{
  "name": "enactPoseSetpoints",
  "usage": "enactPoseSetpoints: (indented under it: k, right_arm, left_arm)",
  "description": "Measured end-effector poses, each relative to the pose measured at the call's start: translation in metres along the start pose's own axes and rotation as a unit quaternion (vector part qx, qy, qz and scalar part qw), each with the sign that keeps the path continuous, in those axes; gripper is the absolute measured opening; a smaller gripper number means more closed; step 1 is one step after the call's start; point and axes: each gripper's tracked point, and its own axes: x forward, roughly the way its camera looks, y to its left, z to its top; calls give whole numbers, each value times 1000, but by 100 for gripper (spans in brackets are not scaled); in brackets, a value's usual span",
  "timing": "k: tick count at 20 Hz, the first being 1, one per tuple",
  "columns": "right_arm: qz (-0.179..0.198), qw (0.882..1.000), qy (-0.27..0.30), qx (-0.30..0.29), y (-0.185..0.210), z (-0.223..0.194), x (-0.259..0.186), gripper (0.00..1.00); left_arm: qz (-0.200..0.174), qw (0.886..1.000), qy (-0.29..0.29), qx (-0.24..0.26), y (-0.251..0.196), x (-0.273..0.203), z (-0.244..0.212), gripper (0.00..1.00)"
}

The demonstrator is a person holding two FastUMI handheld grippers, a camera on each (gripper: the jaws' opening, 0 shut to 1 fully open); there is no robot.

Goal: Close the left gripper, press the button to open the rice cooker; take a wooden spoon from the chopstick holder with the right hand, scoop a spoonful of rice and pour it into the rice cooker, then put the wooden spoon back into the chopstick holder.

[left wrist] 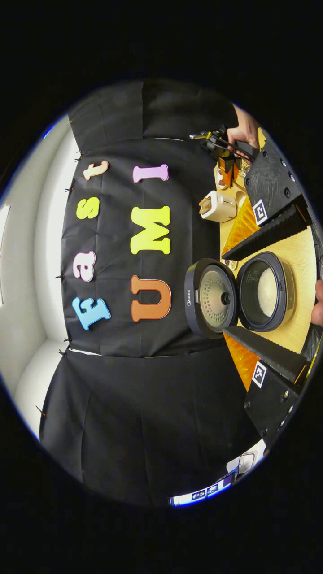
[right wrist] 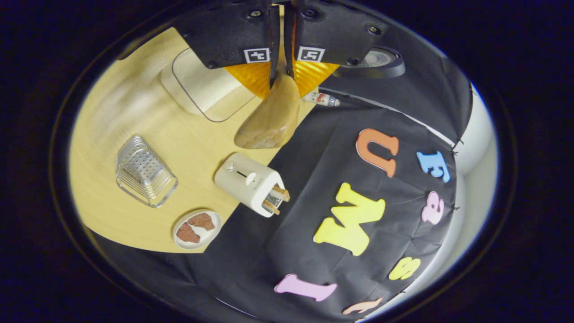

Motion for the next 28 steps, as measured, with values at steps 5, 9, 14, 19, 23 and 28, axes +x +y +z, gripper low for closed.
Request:
enactPoseSetpoints:
  k: [5, 9, 14, 19, 23, 28]
  right_arm:
    - [54, 998, 33, -15, 79, -43, 9, 9]
    - [82, 993, 76, -36, 124, -97, 40, 8]
    - [64, 988, 112, -89, 137, -159, 84, 9]
    - [39, 963, 114, -242, 142, -202, 99, 9]
    - [37, 927, 92, -360, 153, -214, 95, 9]
    - [46, 866, 54, -494, 168, -230, 86, 9]
  left_arm:
    - [7, 1000, -7, -9, 11, -7, 0, 94]
    - [17, 1000, -8, -13, 25, -10, -4, 94]
    - [29, 1000, -4, -10, 45, -14, -9, 95]
    - [37, 999, 0, -18, 59, -10, -13, 94]
    - [35, 999, -2, -24, 67, -9, -14, 94]
    - [39, 999, -3, -29, 74, -10, -14, 94]
